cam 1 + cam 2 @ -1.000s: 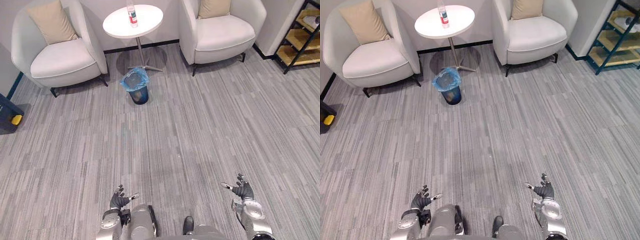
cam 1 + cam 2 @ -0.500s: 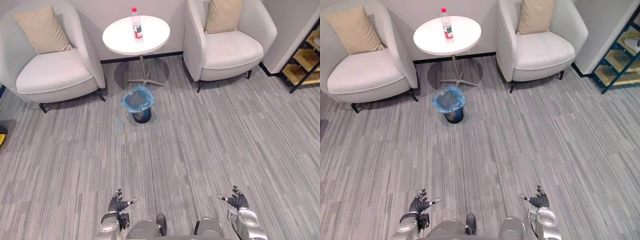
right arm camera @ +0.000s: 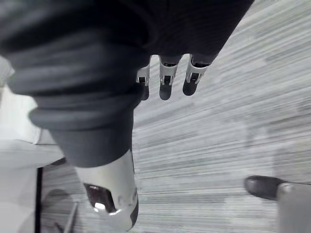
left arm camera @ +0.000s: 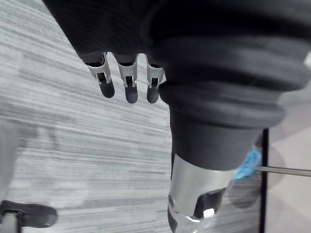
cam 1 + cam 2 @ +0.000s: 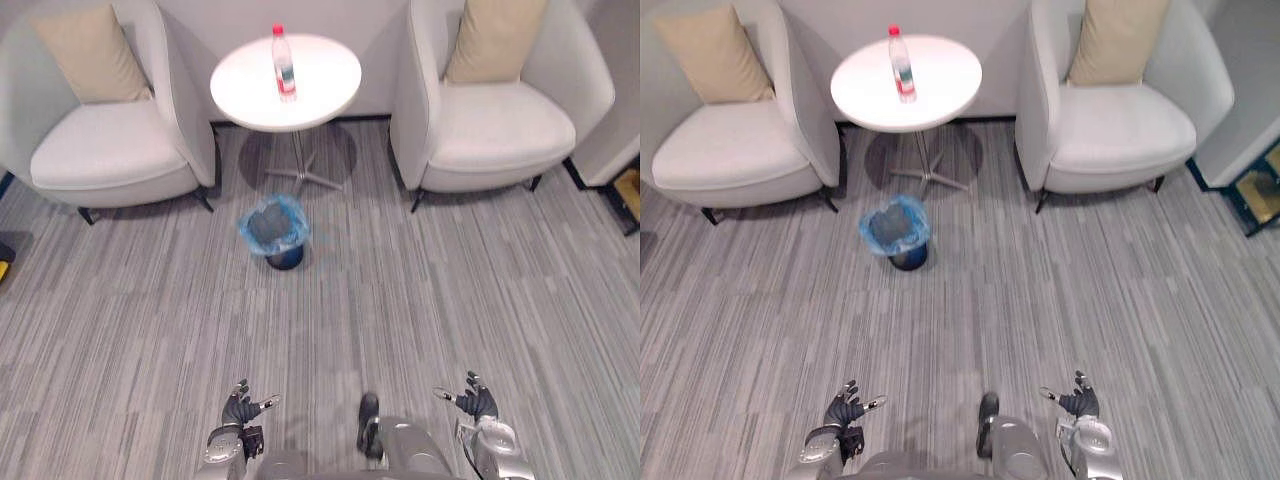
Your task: Gather rubbish on tea table into small bin, then transfer packed bag to large trash can.
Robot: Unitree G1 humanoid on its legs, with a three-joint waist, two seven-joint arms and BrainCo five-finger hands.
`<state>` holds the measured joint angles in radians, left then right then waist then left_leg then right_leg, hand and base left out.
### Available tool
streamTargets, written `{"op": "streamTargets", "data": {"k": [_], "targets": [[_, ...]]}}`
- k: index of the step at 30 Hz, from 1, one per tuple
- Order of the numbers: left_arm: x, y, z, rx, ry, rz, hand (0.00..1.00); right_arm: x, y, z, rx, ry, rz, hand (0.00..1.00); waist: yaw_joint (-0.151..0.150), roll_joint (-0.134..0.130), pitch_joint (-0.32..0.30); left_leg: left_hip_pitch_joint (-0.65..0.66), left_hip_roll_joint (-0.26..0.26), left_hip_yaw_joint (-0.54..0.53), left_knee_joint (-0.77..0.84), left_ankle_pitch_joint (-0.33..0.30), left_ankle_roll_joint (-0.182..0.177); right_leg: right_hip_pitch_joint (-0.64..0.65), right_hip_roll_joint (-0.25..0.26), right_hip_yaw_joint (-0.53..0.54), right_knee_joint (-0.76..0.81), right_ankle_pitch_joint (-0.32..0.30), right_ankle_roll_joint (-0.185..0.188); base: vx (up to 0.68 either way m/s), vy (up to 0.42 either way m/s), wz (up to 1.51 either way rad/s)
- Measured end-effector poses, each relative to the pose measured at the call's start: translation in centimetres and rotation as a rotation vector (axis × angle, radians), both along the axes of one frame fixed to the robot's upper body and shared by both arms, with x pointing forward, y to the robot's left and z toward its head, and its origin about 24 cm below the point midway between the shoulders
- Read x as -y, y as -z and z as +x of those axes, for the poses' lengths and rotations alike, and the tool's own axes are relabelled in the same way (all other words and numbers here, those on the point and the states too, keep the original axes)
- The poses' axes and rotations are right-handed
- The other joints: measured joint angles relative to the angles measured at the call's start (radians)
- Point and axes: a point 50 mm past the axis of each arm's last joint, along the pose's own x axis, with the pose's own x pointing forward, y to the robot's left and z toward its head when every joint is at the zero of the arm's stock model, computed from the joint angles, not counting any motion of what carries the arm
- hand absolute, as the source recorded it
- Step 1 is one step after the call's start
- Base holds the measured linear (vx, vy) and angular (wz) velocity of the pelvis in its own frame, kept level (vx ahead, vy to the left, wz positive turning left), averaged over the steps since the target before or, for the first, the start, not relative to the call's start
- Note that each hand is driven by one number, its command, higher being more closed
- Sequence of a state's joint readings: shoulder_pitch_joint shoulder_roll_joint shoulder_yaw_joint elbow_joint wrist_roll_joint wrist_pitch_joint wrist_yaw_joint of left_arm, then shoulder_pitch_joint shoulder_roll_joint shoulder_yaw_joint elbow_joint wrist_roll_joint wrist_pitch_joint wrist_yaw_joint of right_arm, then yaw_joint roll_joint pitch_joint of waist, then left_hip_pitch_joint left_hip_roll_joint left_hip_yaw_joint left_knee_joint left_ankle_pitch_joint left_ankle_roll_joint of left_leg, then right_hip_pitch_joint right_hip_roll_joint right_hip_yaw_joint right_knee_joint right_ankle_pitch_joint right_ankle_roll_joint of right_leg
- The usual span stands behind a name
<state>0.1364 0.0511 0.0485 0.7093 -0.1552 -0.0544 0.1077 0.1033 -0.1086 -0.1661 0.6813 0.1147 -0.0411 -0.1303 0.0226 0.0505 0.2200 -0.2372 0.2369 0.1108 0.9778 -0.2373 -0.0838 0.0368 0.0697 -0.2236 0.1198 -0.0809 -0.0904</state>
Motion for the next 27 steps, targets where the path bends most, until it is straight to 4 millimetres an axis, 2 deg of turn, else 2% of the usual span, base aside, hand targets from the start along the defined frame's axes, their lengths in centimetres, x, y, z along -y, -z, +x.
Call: {"op": "streamTargets", "data": {"k": [1, 2, 3, 4, 5, 6, 7, 8, 9, 10, 11, 13, 14, 15, 17, 18, 20, 21, 22, 24, 25, 26, 27], "targets": [[0.0, -0.1, 0.1, 0.003, 0.0, -0.001, 0.0, 0.1, -0.2, 0.6, 0.017, 0.011, 0.004, 0.0, 0.007, 0.0, 0.003, -0.038, -0.015, 0.017, -0.11, -0.008, 0.013, 0.031, -0.003, 0.011, -0.018, 0.001, 0.003, 0.37, -0.016, -0.31], [0.2, -0.1, 0.2, 0.006, 0.002, -0.004, 0.0, 0.3, -0.4, 0.8, 0.023, 0.023, 0.003, 0.0, 0.021, -0.009, 0.009, -0.054, -0.053, 0.022, -0.269, -0.008, 0.013, 0.049, -0.013, 0.028, -0.03, 0.0, 0.006, 0.38, 0.019, -0.35], [0.2, -0.1, 0.3, 0.008, 0.002, -0.006, 0.0, 0.4, -0.4, 0.9, 0.028, 0.027, 0.003, 0.0, 0.024, -0.009, 0.009, -0.058, -0.077, 0.017, -0.357, -0.003, 0.01, 0.062, -0.024, 0.037, -0.039, -0.004, 0.013, 0.37, 0.072, -0.33], [0.4, -0.1, 0.3, 0.006, 0.003, -0.009, 0.0, 0.6, -0.6, 1.0, 0.034, 0.037, 0.001, 0.0, 0.023, -0.01, 0.01, -0.053, -0.128, 0.007, -0.527, 0.024, -0.003, 0.084, -0.042, 0.049, -0.055, -0.015, 0.029, 0.37, 0.117, -0.27], [0.5, -0.1, 0.2, 0.006, 0.005, -0.014, 0.0, 0.9, -0.6, 1.0, 0.035, 0.045, -0.004, 0.0, 0.028, -0.007, 0.011, -0.046, -0.161, -0.008, -0.676, 0.078, -0.003, 0.105, -0.052, 0.064, -0.062, -0.03, 0.046, 0.38, 0.146, -0.26], [0.6, 0.0, 0.2, 0.005, 0.007, -0.014, 0.0, 1.0, -0.6, 1.0, 0.032, 0.045, -0.007, 0.0, 0.029, 0.0, 0.011, -0.042, -0.17, -0.018, -0.733, 0.103, -0.001, 0.12, -0.053, 0.071, -0.07, -0.038, 0.056, 0.4, 0.197, -0.39], [0.6, 0.0, 0.1, 0.001, 0.006, -0.014, 0.0, 1.2, -0.4, 0.7, 0.017, 0.046, -0.013, 0.0, 0.043, 0.015, 0.003, -0.028, -0.171, -0.028, -0.808, 0.153, 0.002, 0.141, -0.049, 0.096, -0.071, -0.066, 0.074, 0.42, 0.24, -0.58], [0.4, 0.1, -0.1, -0.006, 0.004, -0.008, 0.0, 1.1, 0.1, 0.1, -0.017, 0.044, -0.006, 0.0, 0.055, 0.024, -0.005, -0.009, -0.173, -0.026, -0.79, 0.249, 0.037, 0.167, -0.053, 0.134, -0.062, -0.099, 0.091, 0.42, 0.24, -0.61], [0.3, 0.2, -0.3, -0.012, 0.002, -0.007, 0.0, 0.9, 0.3, 0.0, -0.028, 0.037, -0.001, 0.0, 0.058, 0.013, -0.006, -0.009, -0.184, -0.026, -0.768, 0.257, 0.056, 0.171, -0.063, 0.149, -0.049, -0.119, 0.102, 0.42, 0.222, -0.52], [0.0, 0.1, -0.4, -0.013, 0.002, 0.002, 0.0, 0.4, 0.6, -0.1, -0.042, 0.012, 0.003, 0.0, 0.066, -0.013, -0.011, -0.017, -0.205, -0.013, -0.726, 0.217, 0.092, 0.161, -0.093, 0.164, -0.01, -0.156, 0.114, 0.33, 0.15, -0.33], [-0.1, 0.2, -0.4, -0.015, 0.002, 0.006, 0.0, 0.2, 0.8, -0.3, -0.056, 0.005, 0.004, 0.0, 0.07, -0.033, -0.018, -0.021, -0.221, 0.006, -0.702, 0.18, 0.099, 0.133, -0.118, 0.18, 0.05, -0.184, 0.122, 0.48, 0.218, -0.42], [0.2, 0.5, -0.8, -0.036, 0.009, -0.003, 0.0, 0.2, 0.9, -0.4, -0.068, 0.002, 0.003, 0.0, 0.068, -0.04, -0.022, 0.019, -0.243, 0.042, -0.706, 0.132, 0.127, 0.037, -0.147, 0.229, 0.287, -0.202, 0.176, 0.4, 0.189, -0.35], [0.2, 0.6, -1.0, -0.043, 0.014, -0.003, 0.0, 0.1, 1.0, -0.5, -0.075, -0.003, 0.002, 0.0, 0.056, -0.041, -0.022, 0.057, -0.257, 0.045, -0.725, 0.114, 0.136, -0.011, -0.167, 0.227, 0.412, -0.183, 0.239, 0.41, 0.175, -0.16], [0.2, 0.6, -1.1, -0.047, 0.024, 0.004, 0.0, -0.1, 1.3, -0.7, -0.094, -0.022, -0.002, 0.0, 0.045, -0.041, -0.022, 0.121, -0.272, 0.048, -0.762, 0.097, 0.145, -0.076, -0.198, 0.215, 0.601, -0.143, 0.323, 0.43, 0.162, -0.06], [-0.1, 0.7, -1.3, -0.059, 0.047, 0.019, 0.0, -0.3, 1.7, -1.3, -0.123, -0.045, -0.008, 0.0, 0.037, -0.036, -0.023, 0.22, -0.277, 0.043, -0.794, 0.076, 0.148, -0.135, -0.255, 0.123, 0.769, -0.174, 0.265, 0.5, 0.14, 0.06], [-0.7, 0.6, -1.2, -0.058, 0.048, 0.036, 0.0, -0.5, 1.8, -1.4, -0.13, -0.054, -0.005, 0.0, 0.023, -0.032, -0.025, 0.28, -0.27, 0.035, -0.81, 0.07, 0.16, -0.174, -0.285, 0.031, 0.781, -0.207, 0.212, 0.55, 0.066, 0.23], [-0.9, 0.3, -0.6, -0.043, 0.051, 0.044, 0.0, -0.4, 1.5, -0.8, -0.115, -0.055, -0.01, 0.0, 0.0, -0.028, -0.022, 0.318, -0.251, 0.023, -0.83, 0.066, 0.157, -0.24, -0.276, -0.024, 0.688, -0.225, 0.183, 0.47, -0.025, 0.29], [-1.0, 0.3, -0.4, -0.039, 0.05, 0.047, 0.0, -0.3, 1.4, -0.4, -0.107, -0.057, -0.013, 0.0, -0.005, -0.023, -0.02, 0.324, -0.24, 0.021, -0.83, 0.066, 0.157, -0.262, -0.268, -0.038, 0.64, -0.225, 0.182, 0.31, -0.058, 0.15], [-1.2, 0.2, -0.3, -0.035, 0.044, 0.049, 0.0, -0.1, 1.1, 0.2, -0.093, -0.061, -0.021, 0.0, -0.009, -0.008, -0.012, 0.341, -0.215, 0.017, -0.83, 0.062, 0.15, -0.298, -0.238, -0.044, 0.526, -0.217, 0.176, 0.38, -0.133, 0.09], [-1.3, 0.3, -0.4, -0.042, 0.04, 0.051, 0.0, 0.1, 1.0, 0.3, -0.09, -0.06, -0.026, 0.0, -0.009, -0.001, -0.008, 0.38, -0.184, 0.006, -0.83, 0.041, 0.113, -0.322, -0.189, -0.02, 0.33, -0.134, 0.154, 0.44, -0.191, 0.17], [-1.7, 0.4, -0.8, -0.055, 0.036, 0.061, 0.0, 0.1, 1.2, 0.0, -0.099, -0.058, -0.024, 0.0, -0.009, -0.02, -0.016, 0.408, -0.186, -0.005, -0.83, 0.017, 0.074, -0.315, -0.176, 0.02, 0.19, -0.024, 0.148, 0.46, -0.25, 0.41], [-1.8, 0.7, -1.1, -0.074, 0.033, 0.062, 0.0, 0.5, 1.5, -1.0, -0.126, -0.049, -0.03, 0.0, -0.013, -0.031, -0.014, 0.439, -0.192, -0.032, -0.828, -0.02, 0.036, -0.31, -0.172, 0.058, 0.161, 0.122, 0.103, 0.45, -0.238, 0.34], [-1.2, 1.0, -1.2, -0.087, 0.031, 0.046, 0.0, 1.0, 1.5, -1.1, -0.133, -0.043, -0.042, 0.0, -0.009, -0.005, -0.018, 0.447, -0.165, -0.038, -0.826, -0.025, 0.03, -0.311, -0.153, 0.046, 0.19, 0.122, 0.1, 0.42, -0.246, 0.3]]}}
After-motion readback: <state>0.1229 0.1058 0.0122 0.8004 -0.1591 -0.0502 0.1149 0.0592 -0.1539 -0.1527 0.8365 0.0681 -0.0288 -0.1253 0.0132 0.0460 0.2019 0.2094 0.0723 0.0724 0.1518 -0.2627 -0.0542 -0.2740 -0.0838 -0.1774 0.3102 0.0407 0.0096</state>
